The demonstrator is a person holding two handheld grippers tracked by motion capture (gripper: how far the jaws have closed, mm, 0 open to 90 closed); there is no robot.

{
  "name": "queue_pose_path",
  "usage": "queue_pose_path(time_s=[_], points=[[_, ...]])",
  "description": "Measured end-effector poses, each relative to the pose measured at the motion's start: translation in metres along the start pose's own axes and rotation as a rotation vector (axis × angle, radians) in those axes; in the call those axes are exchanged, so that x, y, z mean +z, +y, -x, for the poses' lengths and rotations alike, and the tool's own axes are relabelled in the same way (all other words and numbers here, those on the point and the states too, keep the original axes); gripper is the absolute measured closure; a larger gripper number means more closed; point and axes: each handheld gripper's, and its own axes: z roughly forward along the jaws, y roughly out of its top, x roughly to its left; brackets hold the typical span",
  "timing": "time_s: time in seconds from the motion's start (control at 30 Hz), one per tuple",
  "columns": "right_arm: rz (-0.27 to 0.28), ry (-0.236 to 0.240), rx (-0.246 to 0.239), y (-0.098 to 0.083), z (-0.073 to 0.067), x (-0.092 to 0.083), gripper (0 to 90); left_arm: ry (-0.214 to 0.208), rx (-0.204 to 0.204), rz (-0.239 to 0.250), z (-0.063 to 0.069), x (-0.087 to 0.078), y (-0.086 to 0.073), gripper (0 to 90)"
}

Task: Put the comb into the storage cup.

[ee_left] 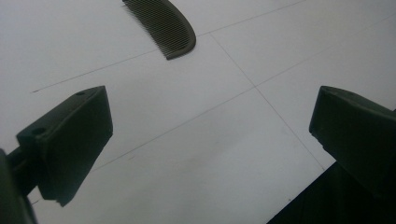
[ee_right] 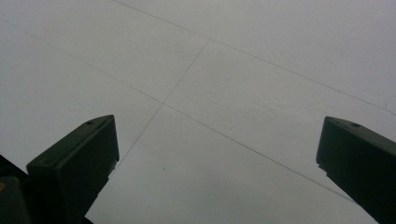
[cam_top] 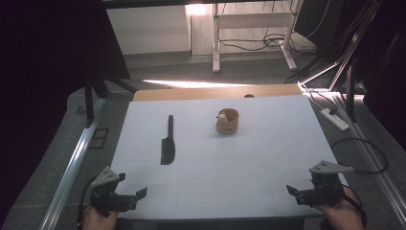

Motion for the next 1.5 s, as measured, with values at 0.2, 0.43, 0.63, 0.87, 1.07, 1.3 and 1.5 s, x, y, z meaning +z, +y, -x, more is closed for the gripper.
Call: queue_pose_path(time_s=[0.2, 0.43, 0.63, 0.87, 1.07, 1.3, 1.5], points=[[0.009, -0.003, -0.005, 0.0, 0.0, 0.0, 0.0, 0.021, 0.007, 0.008, 0.0, 0.0, 0.003, 0.2], [0.02, -0.008, -0.015, 0.0, -0.002, -0.001, 0.0, 0.018, 0.018, 0.006, 0.0, 0.002, 0.005, 0.0], [0.026, -0.011, -0.016, 0.0, -0.002, -0.001, 0.0, -0.001, 0.028, 0.001, 0.0, 0.005, 0.009, 0.0], [0.026, -0.015, -0.015, 0.0, -0.002, -0.001, 0.0, -0.038, 0.04, -0.036, 0.0, 0.014, 0.015, 0.0], [0.024, -0.019, -0.006, 0.0, -0.001, -0.001, 0.0, -0.056, 0.031, -0.045, -0.001, 0.019, 0.02, 0.0], [0.023, -0.016, -0.01, 0.0, -0.002, 0.0, 0.0, -0.053, 0.042, -0.056, -0.004, 0.024, 0.028, 0.0], [0.02, -0.016, -0.012, 0.0, -0.002, 0.0, 0.0, -0.065, 0.036, -0.063, -0.008, 0.027, 0.036, 0.0]])
